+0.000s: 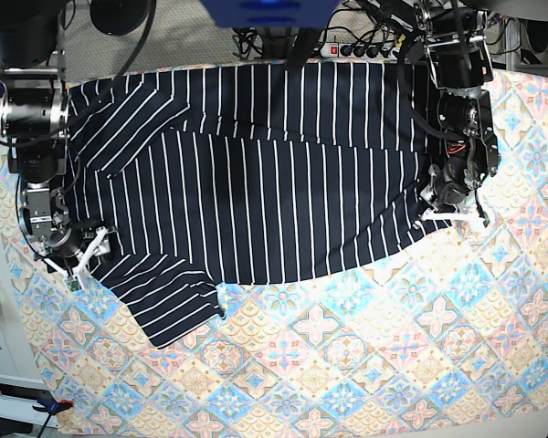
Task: Fold the T-shirt properly
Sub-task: 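Pinch the side edges of the shirt with both grippers, then lift the side edge with the right gripper while the left holds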
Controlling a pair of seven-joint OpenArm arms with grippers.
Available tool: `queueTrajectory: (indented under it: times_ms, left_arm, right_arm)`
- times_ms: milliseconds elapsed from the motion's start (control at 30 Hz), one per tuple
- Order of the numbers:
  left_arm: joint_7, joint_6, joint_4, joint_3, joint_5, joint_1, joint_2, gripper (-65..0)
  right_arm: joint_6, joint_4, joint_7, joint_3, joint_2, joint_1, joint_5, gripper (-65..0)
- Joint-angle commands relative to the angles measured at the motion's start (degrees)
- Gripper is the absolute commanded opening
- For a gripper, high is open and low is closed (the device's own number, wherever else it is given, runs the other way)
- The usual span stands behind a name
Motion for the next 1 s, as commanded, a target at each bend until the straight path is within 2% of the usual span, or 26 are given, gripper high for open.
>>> queueTrajectory:
  times_ms: [0,133,233,267,367,400,600,667,767,967]
  left_arm:
    - [0.4,0.4,0.8,-0.2,0.2,-0.3,-0.4,-65.0]
    - [0.4,0.4,0.8,-0.2,0.2,-0.3,-0.4,-65.0]
    - [0.4,0.4,0.8,-0.2,0.2,0.0,-0.4,-65.0]
    - [0.4,0.4,0.9,-0.2,0.2,0.0,-0.4,-65.0]
    - [0.4,0.4,0.9,-0.2,0.2,0.0,-0.4,-65.0]
    - [0.4,0.4,0.9,-0.2,0.2,0.0,-0.4,-65.0]
    - [0.4,0.4,0.9,-0.2,0.2,-0.1,-0.3,-65.0]
    - [0.4,0.4,0.9,-0.2,0.2,-0.1,-0.3,-65.0]
    - [0.4,0.4,0.9,-0.2,0.2,-0.1,-0.3,-65.0]
    - [0.4,0.4,0.9,-0.2,0.2,-0.4,-0.3,-65.0]
  right_arm:
    - [0.0,-0.4,2.1,0.1,1.2,1.9,0.5,-23.1]
    - [0.0,-4.2,5.7,0.0,1.2,1.9,0.5,-23.1]
    - [0.1,-5.8,5.7,-0.1,0.9,1.9,0.4,-23.0]
    - [0.9,-6.2,5.7,-0.1,0.9,1.9,0.4,-23.0]
    - [8.8,-6.4,5.7,-2.5,0.9,1.9,0.5,-23.0]
    - [10.4,-6.7,5.7,-3.2,0.9,1.9,0.5,-23.0]
    - [13.4,-6.4,5.7,-4.1,0.8,1.9,0.6,-24.6]
    - [14.6,-6.4,5.6,-4.1,0.8,1.9,0.6,-28.1]
    - [14.6,-6.4,5.6,-3.7,0.8,1.8,0.6,-36.2]
    - [14.6,-6.4,5.7,-3.6,0.8,1.9,0.9,-56.9]
